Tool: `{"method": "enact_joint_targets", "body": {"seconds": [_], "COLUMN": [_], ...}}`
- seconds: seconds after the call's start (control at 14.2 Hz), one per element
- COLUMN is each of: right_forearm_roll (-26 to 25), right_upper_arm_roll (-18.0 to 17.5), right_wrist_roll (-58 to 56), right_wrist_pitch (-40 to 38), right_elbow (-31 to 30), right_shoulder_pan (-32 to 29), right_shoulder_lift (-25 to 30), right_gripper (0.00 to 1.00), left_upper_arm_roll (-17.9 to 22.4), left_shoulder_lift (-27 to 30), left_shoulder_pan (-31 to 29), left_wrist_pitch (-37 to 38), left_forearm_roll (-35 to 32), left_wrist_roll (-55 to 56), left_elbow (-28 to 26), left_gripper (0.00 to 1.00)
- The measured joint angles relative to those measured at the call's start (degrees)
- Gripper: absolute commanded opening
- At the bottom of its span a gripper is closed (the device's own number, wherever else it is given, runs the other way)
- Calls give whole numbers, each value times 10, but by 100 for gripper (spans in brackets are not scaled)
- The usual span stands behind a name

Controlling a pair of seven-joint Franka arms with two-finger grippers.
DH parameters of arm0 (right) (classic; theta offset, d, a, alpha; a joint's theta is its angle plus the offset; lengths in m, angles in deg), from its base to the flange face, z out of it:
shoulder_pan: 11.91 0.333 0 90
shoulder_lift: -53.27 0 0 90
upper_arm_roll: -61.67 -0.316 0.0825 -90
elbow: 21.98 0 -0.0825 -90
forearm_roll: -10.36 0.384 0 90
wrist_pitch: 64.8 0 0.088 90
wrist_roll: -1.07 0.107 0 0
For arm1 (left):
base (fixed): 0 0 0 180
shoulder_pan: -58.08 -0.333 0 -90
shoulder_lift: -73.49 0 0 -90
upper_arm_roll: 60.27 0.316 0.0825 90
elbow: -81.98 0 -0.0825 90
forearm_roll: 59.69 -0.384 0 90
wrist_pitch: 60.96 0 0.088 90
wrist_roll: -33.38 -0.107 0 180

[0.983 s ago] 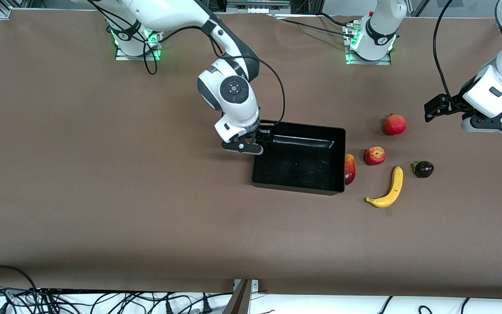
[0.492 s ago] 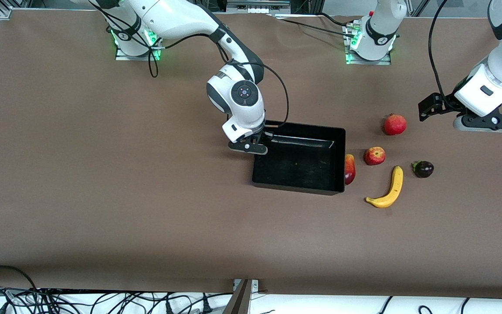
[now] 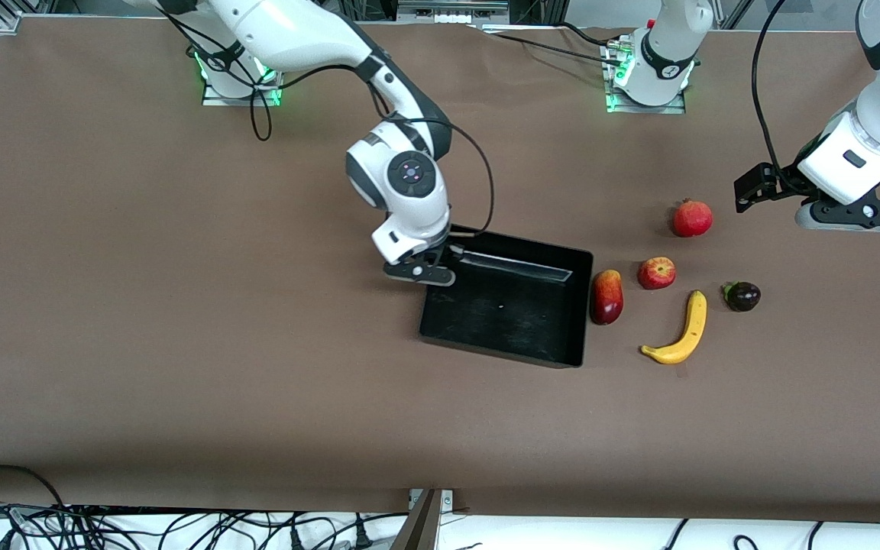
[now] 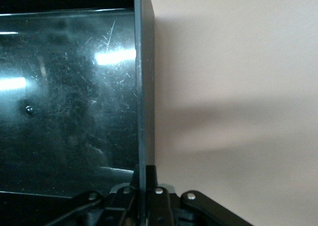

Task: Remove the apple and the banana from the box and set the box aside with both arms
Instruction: 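Drag the black box across the table toward the right arm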

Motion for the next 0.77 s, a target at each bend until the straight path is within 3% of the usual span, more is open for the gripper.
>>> {"method": "enact_joint_targets", "body": {"seconds": [0.56, 0.77], "right_forearm_roll": [35, 36], "right_upper_arm_roll": [10, 56], "right_wrist_roll": [-319, -409], "right_wrist_pitch": [-185, -184], "right_elbow": [-4, -43], "right_shoulder_pan": [-170, -203], "right_shoulder_lift": [115, 133], "right_gripper": [0, 0], "left_upper_arm_roll": [0, 0], "left_shoulder_lift": [0, 0], "left_shoulder_pan": [0, 0], "left_wrist_pitch": [0, 0], "left_forearm_roll": [0, 0], "left_wrist_roll": [0, 0], "left_elbow": [0, 0], "left_gripper": [100, 100]}}
